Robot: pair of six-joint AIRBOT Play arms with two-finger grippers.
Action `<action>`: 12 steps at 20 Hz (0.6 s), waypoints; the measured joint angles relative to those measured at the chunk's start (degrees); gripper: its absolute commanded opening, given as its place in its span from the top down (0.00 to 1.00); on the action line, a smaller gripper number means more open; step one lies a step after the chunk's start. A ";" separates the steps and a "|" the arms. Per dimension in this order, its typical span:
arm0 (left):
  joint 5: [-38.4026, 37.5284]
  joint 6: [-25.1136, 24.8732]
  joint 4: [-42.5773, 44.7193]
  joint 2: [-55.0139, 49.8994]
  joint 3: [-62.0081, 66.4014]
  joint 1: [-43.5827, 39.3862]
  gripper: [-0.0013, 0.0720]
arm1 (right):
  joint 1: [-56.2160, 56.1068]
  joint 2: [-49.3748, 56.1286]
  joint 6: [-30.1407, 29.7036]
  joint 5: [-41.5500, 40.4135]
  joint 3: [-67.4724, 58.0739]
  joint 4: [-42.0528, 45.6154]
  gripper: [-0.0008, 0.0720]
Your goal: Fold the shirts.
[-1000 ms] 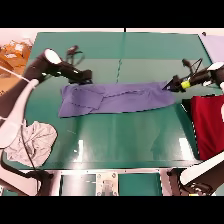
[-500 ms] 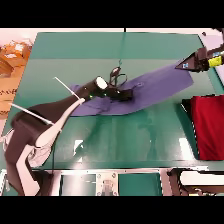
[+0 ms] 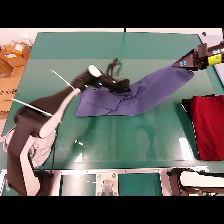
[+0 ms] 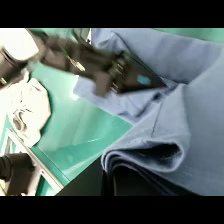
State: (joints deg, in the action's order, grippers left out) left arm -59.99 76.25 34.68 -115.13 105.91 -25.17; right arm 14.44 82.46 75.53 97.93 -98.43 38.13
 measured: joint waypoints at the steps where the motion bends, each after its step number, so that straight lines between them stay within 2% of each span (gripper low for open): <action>1: -4.37 0.50 3.15 1.09 1.90 2.36 0.94 | -2.19 0.00 0.74 -1.36 0.07 0.00 0.97; 5: -17.62 3.30 16.90 7.28 8.68 13.44 0.94 | -15.37 1.09 4.22 -12.66 1.07 -0.09 0.97; 8: -22.69 4.09 21.86 12.22 10.58 21.44 0.94 | -28.13 5.49 5.81 -25.51 2.51 -0.17 0.97; 9: -23.67 4.28 22.64 13.55 10.93 23.76 0.94 | -32.79 8.22 6.21 -31.12 2.91 -0.15 0.93; 11: -25.14 4.46 24.02 15.63 11.34 28.13 0.94 | -41.44 14.84 6.49 -43.71 3.34 -0.68 0.27; 12: -25.90 4.48 24.46 16.31 11.45 29.83 0.94 | -45.20 18.40 6.49 -50.58 3.39 -1.55 0.27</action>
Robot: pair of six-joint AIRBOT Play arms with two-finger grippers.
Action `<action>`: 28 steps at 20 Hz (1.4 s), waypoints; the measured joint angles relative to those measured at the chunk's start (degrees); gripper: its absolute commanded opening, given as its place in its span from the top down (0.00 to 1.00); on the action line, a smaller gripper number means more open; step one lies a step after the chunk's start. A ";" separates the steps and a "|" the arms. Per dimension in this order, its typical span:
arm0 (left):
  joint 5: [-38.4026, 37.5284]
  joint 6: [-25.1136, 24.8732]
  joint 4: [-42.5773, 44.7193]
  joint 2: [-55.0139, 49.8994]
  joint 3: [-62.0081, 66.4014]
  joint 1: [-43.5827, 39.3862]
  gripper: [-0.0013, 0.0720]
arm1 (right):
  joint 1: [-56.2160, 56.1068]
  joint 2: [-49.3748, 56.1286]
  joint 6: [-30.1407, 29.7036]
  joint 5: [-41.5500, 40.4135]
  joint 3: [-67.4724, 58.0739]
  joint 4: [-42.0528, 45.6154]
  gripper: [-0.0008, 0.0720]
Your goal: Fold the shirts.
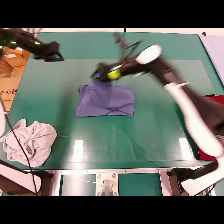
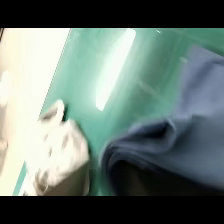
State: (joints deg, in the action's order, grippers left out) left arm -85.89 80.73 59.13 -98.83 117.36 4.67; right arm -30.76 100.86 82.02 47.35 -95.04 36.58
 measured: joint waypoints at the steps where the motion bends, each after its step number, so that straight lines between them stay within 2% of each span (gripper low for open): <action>1: -0.87 0.00 0.33 0.48 0.09 1.44 0.94 | -3.23 3.39 0.24 -6.47 0.04 -1.31 0.29; 2: -1.88 -0.02 0.55 0.79 0.15 2.64 0.94 | -5.70 6.45 0.33 -11.91 0.09 -3.10 0.43; 4: -3.43 -0.66 0.85 1.27 0.24 4.33 0.94 | -7.30 9.42 0.35 -17.79 0.02 -5.99 0.97; 6: -4.26 -1.53 1.16 1.42 0.28 5.16 0.94 | -5.11 9.53 -0.39 -15.47 -0.04 -7.15 0.97; 8: -4.63 -2.08 1.22 1.62 0.31 5.68 0.94 | -0.20 7.45 -1.55 -8.79 -0.07 -6.99 0.97; 12: -5.01 -2.40 1.33 1.68 0.31 6.03 0.94 | 12.46 -0.74 0.26 6.32 2.67 3.80 0.97; 13: -5.03 -2.36 1.40 1.66 0.31 6.10 0.94 | 15.85 -3.15 1.44 8.94 4.74 7.76 0.87; 14: -5.03 -2.16 1.38 1.68 0.31 6.14 0.94 | 19.21 -5.29 2.14 11.32 7.45 11.02 0.53; 15: -5.05 -2.03 1.31 1.68 0.31 6.12 0.94 | 22.21 -6.73 2.86 12.68 10.29 13.18 0.28; 16: -5.05 -1.90 1.36 1.68 0.31 6.14 0.94 | 25.05 -7.74 3.04 13.46 13.62 14.82 0.25; 18: -5.05 -1.53 1.38 1.68 0.31 6.16 0.94 | 28.59 -8.35 2.71 13.99 19.65 15.43 0.25; 20: -5.07 -1.44 1.38 1.68 0.31 6.16 0.94 | 30.05 -7.28 -0.11 13.11 24.79 12.87 0.25; 24: -5.07 -1.31 1.38 1.70 0.31 6.16 0.94 | 27.02 -2.14 -7.85 11.06 28.28 -0.20 0.26; 25: -5.07 -1.29 1.42 1.70 0.31 6.19 0.94 | 25.66 -0.92 -9.66 10.84 28.20 -3.54 0.58; 26: -5.07 -1.29 1.42 1.70 0.31 6.19 0.94 | 24.24 0.20 -11.21 10.25 27.63 -5.62 0.95; 28: -5.14 -1.29 1.42 1.70 0.31 6.16 0.94 | 22.27 1.33 -13.14 9.68 25.09 -9.90 0.97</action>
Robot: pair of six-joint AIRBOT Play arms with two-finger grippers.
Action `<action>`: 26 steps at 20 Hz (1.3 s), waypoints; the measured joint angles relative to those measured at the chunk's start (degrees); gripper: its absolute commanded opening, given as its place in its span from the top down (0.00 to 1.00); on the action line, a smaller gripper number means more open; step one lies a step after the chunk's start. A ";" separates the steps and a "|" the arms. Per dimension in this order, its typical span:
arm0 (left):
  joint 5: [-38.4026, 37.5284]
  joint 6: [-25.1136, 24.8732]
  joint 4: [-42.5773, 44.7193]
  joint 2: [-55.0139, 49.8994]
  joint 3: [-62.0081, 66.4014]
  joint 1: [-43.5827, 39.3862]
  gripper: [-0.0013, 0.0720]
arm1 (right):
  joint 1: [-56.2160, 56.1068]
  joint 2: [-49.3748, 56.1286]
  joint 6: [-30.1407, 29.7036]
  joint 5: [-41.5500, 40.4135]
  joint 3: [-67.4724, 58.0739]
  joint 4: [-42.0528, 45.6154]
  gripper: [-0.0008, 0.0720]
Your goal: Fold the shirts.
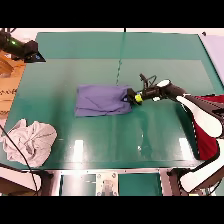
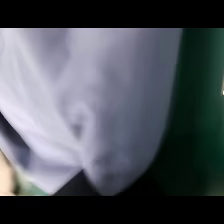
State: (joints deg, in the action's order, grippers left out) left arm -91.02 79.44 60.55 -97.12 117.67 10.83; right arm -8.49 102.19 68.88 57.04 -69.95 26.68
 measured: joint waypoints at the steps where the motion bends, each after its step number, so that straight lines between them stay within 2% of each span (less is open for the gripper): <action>1: -0.07 0.00 0.02 0.00 0.00 0.02 0.94 | -0.70 0.00 -0.31 0.42 -1.79 -2.08 0.97; 4: -0.44 0.00 0.09 0.02 0.00 0.02 0.94 | -0.33 -2.86 1.05 2.10 -8.87 -3.78 0.97; 6: -0.76 0.00 0.09 0.00 0.00 0.00 0.94 | 2.29 -6.21 4.09 3.43 -14.34 -1.55 0.97; 12: -1.40 0.00 0.17 0.02 0.00 0.02 0.94 | 21.16 -14.16 13.88 9.94 -28.33 5.29 0.97; 21: -1.49 0.11 0.11 0.00 -0.11 0.02 0.94 | 55.25 -18.88 19.65 23.67 -32.37 10.56 0.97; 26: -1.64 0.09 0.02 0.00 -1.75 0.02 0.94 | 63.54 -24.74 24.87 28.65 -32.06 23.32 0.97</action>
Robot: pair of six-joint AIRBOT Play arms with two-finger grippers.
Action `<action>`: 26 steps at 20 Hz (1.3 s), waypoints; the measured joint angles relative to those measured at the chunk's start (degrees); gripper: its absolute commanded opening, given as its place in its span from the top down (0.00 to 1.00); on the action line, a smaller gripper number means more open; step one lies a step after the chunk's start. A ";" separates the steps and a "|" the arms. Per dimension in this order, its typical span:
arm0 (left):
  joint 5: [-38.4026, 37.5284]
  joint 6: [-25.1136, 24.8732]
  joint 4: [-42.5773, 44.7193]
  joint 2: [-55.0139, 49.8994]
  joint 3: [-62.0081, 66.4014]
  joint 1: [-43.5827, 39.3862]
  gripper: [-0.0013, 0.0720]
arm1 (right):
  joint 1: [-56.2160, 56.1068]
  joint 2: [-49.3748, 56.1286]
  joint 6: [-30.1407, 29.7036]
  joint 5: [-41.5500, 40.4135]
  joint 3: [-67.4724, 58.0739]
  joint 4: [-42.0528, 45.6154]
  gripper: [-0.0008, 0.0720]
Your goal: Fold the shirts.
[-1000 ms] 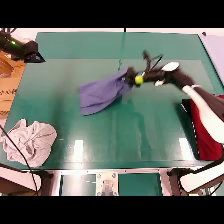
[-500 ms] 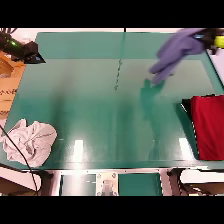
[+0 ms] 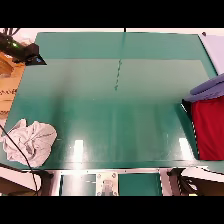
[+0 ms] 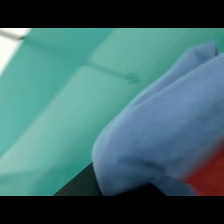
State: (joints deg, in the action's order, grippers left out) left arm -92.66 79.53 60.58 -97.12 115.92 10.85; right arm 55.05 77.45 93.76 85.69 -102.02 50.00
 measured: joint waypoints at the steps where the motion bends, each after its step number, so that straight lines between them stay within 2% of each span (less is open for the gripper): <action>1: -0.09 0.00 -0.07 0.00 -0.17 0.00 0.94 | 0.61 -1.29 0.74 0.94 0.68 3.10 0.97; 4: -0.42 -0.04 -0.17 0.00 -0.46 0.00 0.94 | 1.95 -5.86 3.56 3.96 6.62 12.83 0.97; 7: -0.96 -0.28 -0.22 0.00 -0.59 0.00 0.94 | 2.49 -10.93 7.15 5.38 17.62 20.85 0.97; 13: -2.14 -0.81 -0.37 0.00 -0.61 0.00 0.94 | 2.73 -15.52 12.02 5.90 36.30 27.67 0.97; 14: -2.38 -0.83 -0.39 0.02 -0.61 0.00 0.94 | 2.73 -15.69 12.44 5.95 37.86 28.59 0.87; 15: -2.56 -0.90 -0.37 0.00 -0.61 0.00 0.94 | 2.73 -15.87 12.74 6.03 39.08 29.31 0.52; 16: -2.60 -0.92 -0.39 0.00 -0.61 0.00 0.94 | 2.73 -16.00 13.03 6.51 39.89 29.94 0.11; 18: -2.73 -0.96 -0.37 0.00 -0.61 0.00 0.94 | 2.73 -16.09 12.87 7.58 40.94 32.30 0.09; 20: -2.71 -1.53 -0.81 0.00 -0.63 0.00 0.94 | 2.75 -16.13 11.76 9.55 41.07 34.34 0.09; 21: -2.56 -2.01 -1.49 0.09 -0.63 0.00 0.94 | 2.75 -16.13 11.41 9.90 40.54 34.84 0.14; 23: -1.86 -2.75 -2.71 0.76 -0.63 0.00 0.94 | 2.49 -15.85 10.95 10.34 38.58 32.65 0.95; 26: -0.90 -3.19 -3.30 2.67 -0.79 0.00 0.94 | -0.52 -15.34 8.76 8.31 35.12 24.13 0.97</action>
State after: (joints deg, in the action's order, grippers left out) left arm -93.56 76.34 57.28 -94.45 115.13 10.85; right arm 54.52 62.11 102.52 94.00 -66.89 74.13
